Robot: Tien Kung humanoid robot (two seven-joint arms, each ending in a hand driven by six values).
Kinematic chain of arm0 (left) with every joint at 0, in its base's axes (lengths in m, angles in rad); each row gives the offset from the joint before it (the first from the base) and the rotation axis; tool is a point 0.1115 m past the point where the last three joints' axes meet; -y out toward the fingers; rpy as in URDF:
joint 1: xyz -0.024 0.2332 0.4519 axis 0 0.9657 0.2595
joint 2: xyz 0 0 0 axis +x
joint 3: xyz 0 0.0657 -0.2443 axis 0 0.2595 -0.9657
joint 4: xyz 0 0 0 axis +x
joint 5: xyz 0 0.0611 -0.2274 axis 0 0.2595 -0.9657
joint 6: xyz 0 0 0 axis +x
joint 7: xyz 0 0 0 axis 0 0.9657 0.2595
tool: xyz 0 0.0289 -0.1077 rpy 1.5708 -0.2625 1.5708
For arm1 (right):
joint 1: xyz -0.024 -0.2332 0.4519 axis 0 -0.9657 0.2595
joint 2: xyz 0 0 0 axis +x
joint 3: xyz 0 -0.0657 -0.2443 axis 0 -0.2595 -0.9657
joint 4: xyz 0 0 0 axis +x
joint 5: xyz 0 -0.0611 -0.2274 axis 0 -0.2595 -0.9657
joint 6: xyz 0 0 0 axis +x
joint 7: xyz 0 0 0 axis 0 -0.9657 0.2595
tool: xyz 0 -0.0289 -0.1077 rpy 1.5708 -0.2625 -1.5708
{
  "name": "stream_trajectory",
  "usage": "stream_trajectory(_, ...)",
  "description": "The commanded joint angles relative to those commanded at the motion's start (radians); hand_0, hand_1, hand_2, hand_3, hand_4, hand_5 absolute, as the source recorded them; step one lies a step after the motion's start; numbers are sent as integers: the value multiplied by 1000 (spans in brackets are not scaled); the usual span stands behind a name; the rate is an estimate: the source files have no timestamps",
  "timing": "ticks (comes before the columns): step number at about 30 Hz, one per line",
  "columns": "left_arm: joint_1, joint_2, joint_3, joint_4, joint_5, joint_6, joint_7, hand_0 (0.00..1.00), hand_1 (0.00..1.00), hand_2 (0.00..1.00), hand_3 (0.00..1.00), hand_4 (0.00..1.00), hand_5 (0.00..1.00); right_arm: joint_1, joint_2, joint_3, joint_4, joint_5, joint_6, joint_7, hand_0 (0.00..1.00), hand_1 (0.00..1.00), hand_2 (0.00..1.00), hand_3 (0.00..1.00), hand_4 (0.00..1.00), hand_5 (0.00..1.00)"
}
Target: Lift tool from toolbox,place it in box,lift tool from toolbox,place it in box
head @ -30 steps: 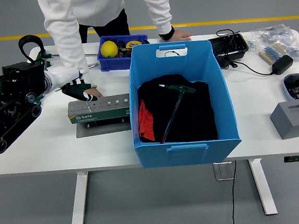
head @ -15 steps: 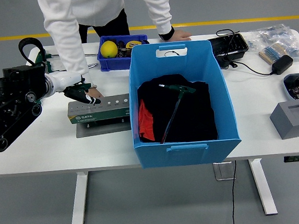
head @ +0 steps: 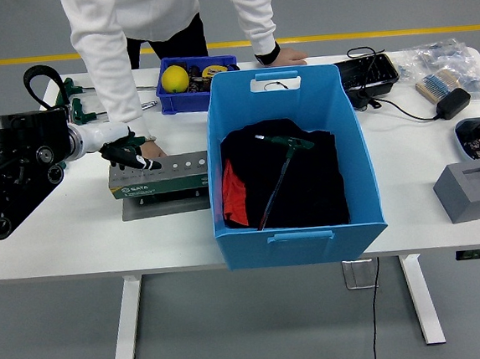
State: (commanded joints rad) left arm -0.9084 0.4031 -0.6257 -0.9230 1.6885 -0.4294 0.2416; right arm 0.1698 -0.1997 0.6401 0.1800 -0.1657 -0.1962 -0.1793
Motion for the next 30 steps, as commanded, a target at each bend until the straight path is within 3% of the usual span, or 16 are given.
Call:
stream_trajectory(1,0,-1,1,9,-18,1,-3,642,390,364,604,931,822,0,0,0,0,0,0,0,674,672,717,563,790,672)
stream_trajectory(18,-9,-16,17,142,-305,28,2,599,331,329,567,928,829,5,-1,2,0,-1,0,0,675,671,717,564,791,672)
stream_trajectory(30,-15,-22,36,180,-412,43,16,571,295,312,515,902,837,2,-1,2,0,-1,0,-1,675,671,717,564,791,672)
